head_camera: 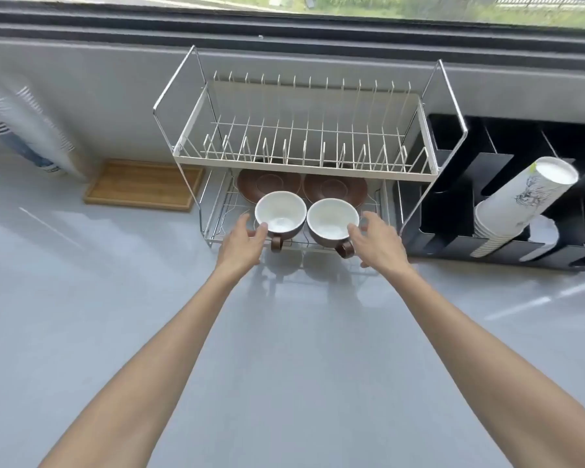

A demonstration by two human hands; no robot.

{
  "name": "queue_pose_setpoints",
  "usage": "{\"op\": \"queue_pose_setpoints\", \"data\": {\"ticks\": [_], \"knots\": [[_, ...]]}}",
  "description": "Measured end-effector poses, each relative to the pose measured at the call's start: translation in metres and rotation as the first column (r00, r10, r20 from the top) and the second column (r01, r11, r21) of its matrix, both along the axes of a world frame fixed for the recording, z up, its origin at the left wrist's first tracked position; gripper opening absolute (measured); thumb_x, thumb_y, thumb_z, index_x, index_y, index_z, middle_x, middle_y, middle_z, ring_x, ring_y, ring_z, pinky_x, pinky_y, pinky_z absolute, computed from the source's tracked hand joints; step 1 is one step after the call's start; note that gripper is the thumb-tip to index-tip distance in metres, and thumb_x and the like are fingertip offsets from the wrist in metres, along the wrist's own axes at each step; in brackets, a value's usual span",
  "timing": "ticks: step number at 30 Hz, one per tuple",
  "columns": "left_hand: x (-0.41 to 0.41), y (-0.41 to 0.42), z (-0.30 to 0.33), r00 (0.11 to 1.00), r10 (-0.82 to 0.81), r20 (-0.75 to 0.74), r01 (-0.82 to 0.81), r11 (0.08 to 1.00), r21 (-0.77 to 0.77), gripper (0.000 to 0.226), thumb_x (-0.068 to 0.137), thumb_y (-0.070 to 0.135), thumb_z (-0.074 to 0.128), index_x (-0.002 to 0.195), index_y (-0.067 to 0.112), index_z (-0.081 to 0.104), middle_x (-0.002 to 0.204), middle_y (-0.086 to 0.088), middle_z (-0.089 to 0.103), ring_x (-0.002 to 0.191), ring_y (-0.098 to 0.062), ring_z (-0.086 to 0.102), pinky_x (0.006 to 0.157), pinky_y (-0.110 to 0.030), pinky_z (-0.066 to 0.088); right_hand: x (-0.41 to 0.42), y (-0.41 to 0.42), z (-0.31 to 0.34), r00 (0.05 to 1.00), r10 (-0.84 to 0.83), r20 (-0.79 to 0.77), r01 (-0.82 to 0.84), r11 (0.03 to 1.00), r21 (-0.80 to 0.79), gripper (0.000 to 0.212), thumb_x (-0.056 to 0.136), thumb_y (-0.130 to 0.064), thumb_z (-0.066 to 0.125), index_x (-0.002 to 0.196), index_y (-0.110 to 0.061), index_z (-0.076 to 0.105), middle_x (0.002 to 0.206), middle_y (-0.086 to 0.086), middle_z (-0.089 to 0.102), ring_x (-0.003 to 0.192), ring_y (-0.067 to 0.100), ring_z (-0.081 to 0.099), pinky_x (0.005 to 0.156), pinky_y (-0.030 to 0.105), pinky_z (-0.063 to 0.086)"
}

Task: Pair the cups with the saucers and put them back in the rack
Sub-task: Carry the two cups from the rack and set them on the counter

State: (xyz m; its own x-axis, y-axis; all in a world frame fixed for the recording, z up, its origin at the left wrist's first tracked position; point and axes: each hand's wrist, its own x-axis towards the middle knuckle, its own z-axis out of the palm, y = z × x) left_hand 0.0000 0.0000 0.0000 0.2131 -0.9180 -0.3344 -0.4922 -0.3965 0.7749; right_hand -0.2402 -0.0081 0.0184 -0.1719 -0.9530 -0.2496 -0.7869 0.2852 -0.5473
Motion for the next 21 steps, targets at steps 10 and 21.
{"op": "queue_pose_setpoints", "data": {"ticks": [10, 21], "knots": [[-0.012, -0.023, -0.008, 0.904, 0.221, -0.366, -0.186, 0.974, 0.128, 0.049, 0.101, 0.026, 0.053, 0.149, 0.022, 0.043, 0.115, -0.010, 0.063, 0.094, -0.029, 0.074, 0.073, -0.045, 0.064, 0.003, -0.013, -0.008, 0.907, -0.203, 0.370, 0.169, 0.978, 0.122, 0.042, 0.092, -0.011, 0.045, 0.132, -0.017, 0.056, 0.069, 0.002, 0.068, 0.062, 0.023, 0.073, 0.069, 0.043, 0.065], [-0.021, -0.026, -0.009, 0.848, 0.287, -0.447, -0.220, 0.956, 0.196, 0.055, 0.094, 0.004, 0.045, 0.147, 0.018, 0.043, 0.083, -0.007, 0.064, 0.079, -0.026, 0.070, 0.054, -0.030, 0.062, 0.006, -0.022, -0.024, 0.748, -0.362, 0.555, 0.263, 0.931, 0.253, 0.032, 0.091, -0.004, 0.044, 0.120, -0.001, 0.059, 0.067, 0.013, 0.068, 0.071, 0.038, 0.077, 0.081, 0.050, 0.063]]}}
